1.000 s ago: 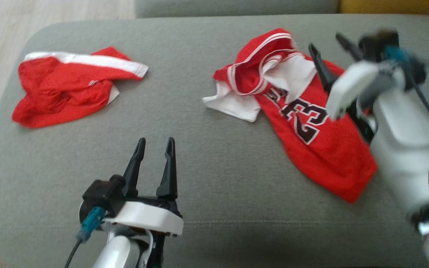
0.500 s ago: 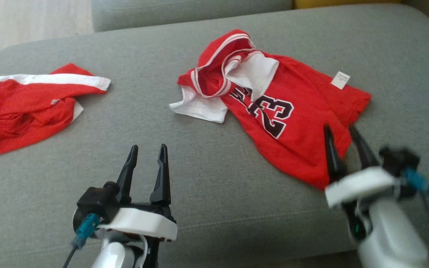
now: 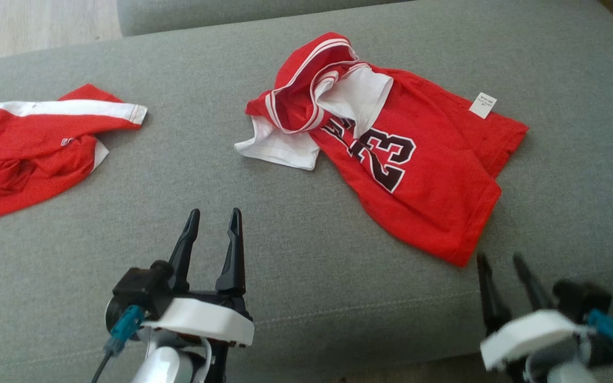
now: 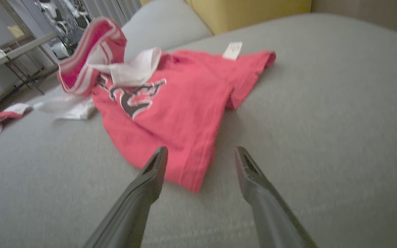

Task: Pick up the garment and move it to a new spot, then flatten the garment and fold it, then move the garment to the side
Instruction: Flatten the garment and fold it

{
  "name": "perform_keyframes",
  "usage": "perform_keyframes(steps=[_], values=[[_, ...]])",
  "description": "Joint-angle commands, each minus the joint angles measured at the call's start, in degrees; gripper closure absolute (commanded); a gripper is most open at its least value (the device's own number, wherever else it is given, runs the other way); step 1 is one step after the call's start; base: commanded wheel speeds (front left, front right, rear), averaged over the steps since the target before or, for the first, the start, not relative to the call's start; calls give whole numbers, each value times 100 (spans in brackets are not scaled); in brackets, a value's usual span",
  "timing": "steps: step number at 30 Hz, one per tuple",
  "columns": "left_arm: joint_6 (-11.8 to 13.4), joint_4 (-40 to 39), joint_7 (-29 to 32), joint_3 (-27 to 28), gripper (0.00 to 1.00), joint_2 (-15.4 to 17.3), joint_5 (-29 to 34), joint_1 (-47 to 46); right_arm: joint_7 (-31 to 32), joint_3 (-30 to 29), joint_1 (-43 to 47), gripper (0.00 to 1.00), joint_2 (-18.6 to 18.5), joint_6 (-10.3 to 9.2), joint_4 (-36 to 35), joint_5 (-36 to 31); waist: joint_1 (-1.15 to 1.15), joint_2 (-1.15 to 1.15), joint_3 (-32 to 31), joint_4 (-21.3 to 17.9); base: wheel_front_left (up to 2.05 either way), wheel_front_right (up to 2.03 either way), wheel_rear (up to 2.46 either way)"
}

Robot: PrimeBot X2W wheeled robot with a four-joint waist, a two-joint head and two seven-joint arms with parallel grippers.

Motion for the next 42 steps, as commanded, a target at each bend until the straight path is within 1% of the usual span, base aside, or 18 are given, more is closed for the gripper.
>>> perform_keyframes(steps=[1,4,8,12,19,26,35,36,37,38,42], values=[[-20,-166,-45,160,0,7,54,-239,124,116,74,0,29,36,-182,130,0,0,31,15,0,0,0],[-24,-160,-45,146,0,7,64,-248,194,141,117,0,30,36,-141,289,0,0,56,23,0,0,0],[-45,-147,-45,116,0,7,96,-277,226,189,34,0,32,36,88,488,0,0,112,63,0,0,0],[-76,-124,-45,90,0,7,138,-322,191,233,-142,0,32,36,419,756,0,0,167,143,0,0,0],[-99,-108,-45,66,0,7,211,-361,-4,285,-532,0,33,36,1099,966,0,0,281,275,0,0,0],[-124,-118,-45,79,0,7,265,-420,-260,266,-897,0,33,36,1690,1050,0,0,429,386,0,0,0],[-119,-122,-45,73,0,7,281,-535,-497,357,-1313,0,33,36,2234,1123,0,0,590,445,0,0,0],[-116,-118,-45,76,0,7,281,-546,-496,398,-1350,18,33,36,2285,1138,0,0,598,446,0,0,0],[-113,-113,-45,84,0,7,281,-556,-502,440,-1385,96,33,36,2328,1149,0,0,605,442,0,0,0],[-111,-107,-45,97,0,7,282,-566,-512,479,-1418,100,33,36,2364,1149,0,0,606,435,0,0,0],[-94,-69,-45,194,0,7,306,-591,-589,477,-1508,100,33,36,2474,955,0,0,582,336,0,0,0]])
